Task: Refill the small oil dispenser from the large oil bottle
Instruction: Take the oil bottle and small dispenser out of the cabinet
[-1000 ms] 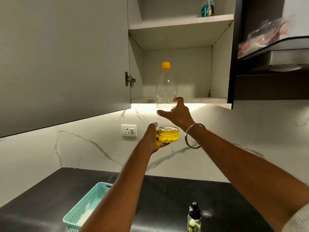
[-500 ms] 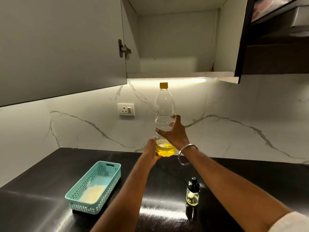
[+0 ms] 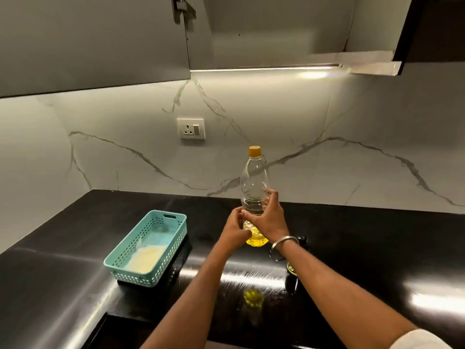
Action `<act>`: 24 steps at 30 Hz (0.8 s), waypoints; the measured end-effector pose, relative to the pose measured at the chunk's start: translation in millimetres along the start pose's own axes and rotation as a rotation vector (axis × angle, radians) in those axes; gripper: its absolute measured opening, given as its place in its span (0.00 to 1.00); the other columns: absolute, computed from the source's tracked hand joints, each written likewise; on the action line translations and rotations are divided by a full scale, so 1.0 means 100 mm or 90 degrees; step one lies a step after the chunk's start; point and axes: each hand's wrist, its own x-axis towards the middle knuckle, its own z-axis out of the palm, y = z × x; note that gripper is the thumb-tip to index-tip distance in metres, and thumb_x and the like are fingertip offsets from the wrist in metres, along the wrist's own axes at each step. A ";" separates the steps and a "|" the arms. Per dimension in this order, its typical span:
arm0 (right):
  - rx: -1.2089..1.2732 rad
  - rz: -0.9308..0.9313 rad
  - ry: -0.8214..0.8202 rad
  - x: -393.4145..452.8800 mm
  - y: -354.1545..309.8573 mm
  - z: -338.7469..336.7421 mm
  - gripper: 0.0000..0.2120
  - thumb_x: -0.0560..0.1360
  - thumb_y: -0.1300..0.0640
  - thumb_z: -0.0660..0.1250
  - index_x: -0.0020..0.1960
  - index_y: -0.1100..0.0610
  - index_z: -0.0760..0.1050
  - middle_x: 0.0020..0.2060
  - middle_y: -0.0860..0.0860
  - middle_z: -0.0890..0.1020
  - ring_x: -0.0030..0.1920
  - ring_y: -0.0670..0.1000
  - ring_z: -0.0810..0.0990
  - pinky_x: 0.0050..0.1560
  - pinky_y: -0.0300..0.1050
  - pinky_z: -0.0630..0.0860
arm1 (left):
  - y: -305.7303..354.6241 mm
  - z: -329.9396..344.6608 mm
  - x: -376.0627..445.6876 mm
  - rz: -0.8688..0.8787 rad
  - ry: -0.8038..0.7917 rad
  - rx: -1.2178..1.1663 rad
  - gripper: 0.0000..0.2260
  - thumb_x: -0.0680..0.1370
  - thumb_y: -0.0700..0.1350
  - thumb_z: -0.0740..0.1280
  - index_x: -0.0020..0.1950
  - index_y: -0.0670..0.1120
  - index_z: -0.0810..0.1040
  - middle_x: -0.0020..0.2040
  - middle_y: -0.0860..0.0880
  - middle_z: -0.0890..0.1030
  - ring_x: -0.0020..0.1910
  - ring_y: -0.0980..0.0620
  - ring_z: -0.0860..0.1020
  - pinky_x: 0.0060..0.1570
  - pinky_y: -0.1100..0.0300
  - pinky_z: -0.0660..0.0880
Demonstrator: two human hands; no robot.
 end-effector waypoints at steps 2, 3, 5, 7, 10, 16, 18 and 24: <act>0.007 0.014 0.001 -0.06 0.13 0.09 0.39 0.63 0.53 0.80 0.66 0.53 0.62 0.59 0.54 0.75 0.58 0.49 0.76 0.52 0.28 0.71 | -0.17 0.04 -0.01 0.015 -0.005 0.021 0.32 0.61 0.36 0.72 0.63 0.52 0.68 0.60 0.45 0.75 0.58 0.52 0.77 0.55 0.54 0.79; 0.007 0.020 0.002 -0.10 0.19 0.14 0.39 0.63 0.53 0.80 0.66 0.53 0.62 0.59 0.53 0.76 0.57 0.49 0.77 0.52 0.30 0.73 | -0.25 0.07 -0.02 0.020 0.004 0.028 0.33 0.60 0.40 0.74 0.63 0.53 0.69 0.60 0.46 0.74 0.58 0.52 0.77 0.56 0.53 0.79; 0.009 0.032 0.000 -0.16 0.31 0.23 0.37 0.62 0.52 0.79 0.64 0.51 0.62 0.57 0.53 0.77 0.55 0.48 0.79 0.53 0.36 0.77 | -0.35 0.11 -0.05 0.017 0.033 0.024 0.33 0.59 0.44 0.76 0.62 0.54 0.70 0.60 0.47 0.75 0.58 0.51 0.78 0.55 0.52 0.79; 0.009 0.045 -0.007 -0.21 0.44 0.32 0.36 0.62 0.52 0.79 0.63 0.50 0.62 0.55 0.52 0.78 0.53 0.47 0.80 0.53 0.38 0.78 | -0.46 0.15 -0.05 0.019 0.068 0.023 0.30 0.62 0.40 0.76 0.60 0.55 0.71 0.58 0.48 0.76 0.57 0.52 0.78 0.54 0.53 0.79; 0.002 0.062 -0.012 -0.26 0.57 0.43 0.36 0.62 0.53 0.79 0.63 0.50 0.62 0.54 0.51 0.79 0.52 0.46 0.80 0.50 0.34 0.77 | -0.65 0.17 -0.03 0.013 0.090 0.036 0.28 0.67 0.36 0.74 0.62 0.54 0.70 0.59 0.51 0.75 0.57 0.54 0.77 0.55 0.55 0.79; -0.023 0.095 -0.013 -0.33 0.80 0.56 0.37 0.62 0.51 0.79 0.63 0.49 0.61 0.54 0.49 0.78 0.52 0.46 0.80 0.49 0.34 0.76 | -0.93 0.21 0.04 -0.001 0.090 0.055 0.29 0.68 0.38 0.74 0.65 0.53 0.68 0.60 0.51 0.73 0.58 0.55 0.75 0.56 0.60 0.77; -0.030 0.103 -0.011 -0.34 0.85 0.58 0.37 0.62 0.51 0.79 0.63 0.50 0.61 0.54 0.49 0.77 0.52 0.46 0.79 0.50 0.35 0.75 | -1.00 0.22 0.07 0.001 0.093 0.057 0.29 0.68 0.37 0.74 0.65 0.52 0.67 0.60 0.51 0.73 0.58 0.55 0.76 0.57 0.59 0.77; -0.032 0.122 -0.018 -0.36 1.01 0.65 0.39 0.61 0.51 0.79 0.64 0.49 0.60 0.58 0.52 0.76 0.57 0.49 0.78 0.56 0.41 0.77 | -1.22 0.24 0.14 -0.003 0.087 0.080 0.30 0.67 0.38 0.74 0.64 0.54 0.66 0.60 0.50 0.74 0.58 0.55 0.76 0.58 0.54 0.77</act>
